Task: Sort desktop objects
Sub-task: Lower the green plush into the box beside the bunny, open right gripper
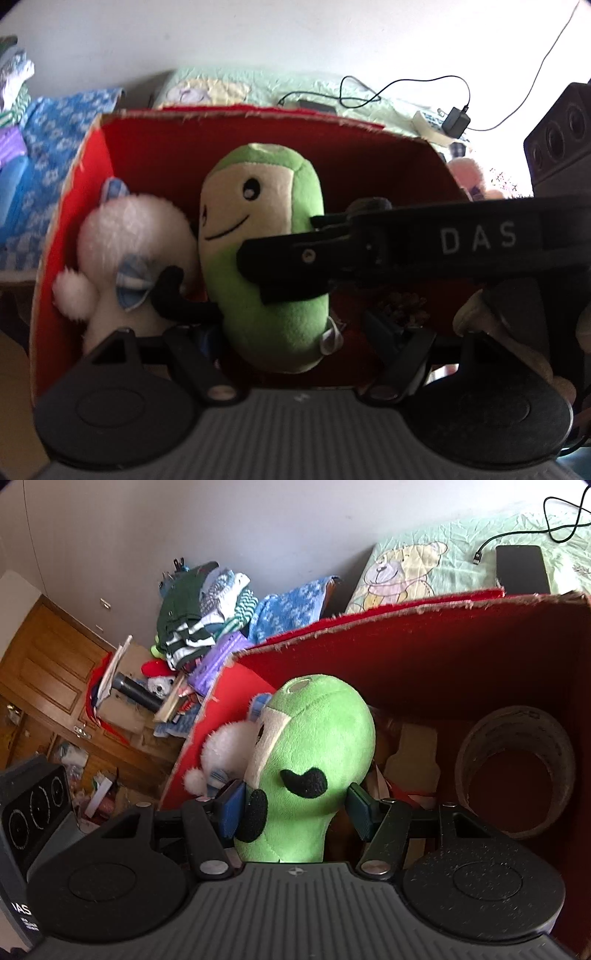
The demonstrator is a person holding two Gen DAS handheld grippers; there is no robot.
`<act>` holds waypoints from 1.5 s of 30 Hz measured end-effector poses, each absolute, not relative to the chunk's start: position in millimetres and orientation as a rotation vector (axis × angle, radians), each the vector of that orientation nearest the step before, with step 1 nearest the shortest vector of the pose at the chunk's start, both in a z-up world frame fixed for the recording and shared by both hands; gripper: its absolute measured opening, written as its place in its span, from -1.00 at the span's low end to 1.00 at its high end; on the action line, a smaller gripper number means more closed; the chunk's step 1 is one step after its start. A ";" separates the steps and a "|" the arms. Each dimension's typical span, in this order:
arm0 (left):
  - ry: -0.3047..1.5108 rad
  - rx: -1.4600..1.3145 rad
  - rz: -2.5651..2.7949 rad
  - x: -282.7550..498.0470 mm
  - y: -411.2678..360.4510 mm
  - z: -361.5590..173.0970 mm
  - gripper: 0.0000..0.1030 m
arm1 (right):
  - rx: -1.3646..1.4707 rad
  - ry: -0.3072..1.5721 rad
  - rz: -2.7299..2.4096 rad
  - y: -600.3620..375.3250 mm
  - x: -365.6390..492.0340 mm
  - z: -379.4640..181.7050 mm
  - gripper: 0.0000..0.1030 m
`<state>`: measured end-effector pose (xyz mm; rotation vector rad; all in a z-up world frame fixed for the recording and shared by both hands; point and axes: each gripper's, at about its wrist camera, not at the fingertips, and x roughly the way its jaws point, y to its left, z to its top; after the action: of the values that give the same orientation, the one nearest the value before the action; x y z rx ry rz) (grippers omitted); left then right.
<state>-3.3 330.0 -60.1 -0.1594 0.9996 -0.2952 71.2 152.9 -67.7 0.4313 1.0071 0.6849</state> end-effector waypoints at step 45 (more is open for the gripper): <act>0.989 -0.080 -0.197 -5.0 320.3 -58.6 0.38 | 0.437 0.969 0.573 135.0 82.9 -60.6 0.12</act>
<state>-5.0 320.3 -58.6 -0.0800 0.9895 -0.1968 82.9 135.0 -60.6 0.4372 0.9690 0.5735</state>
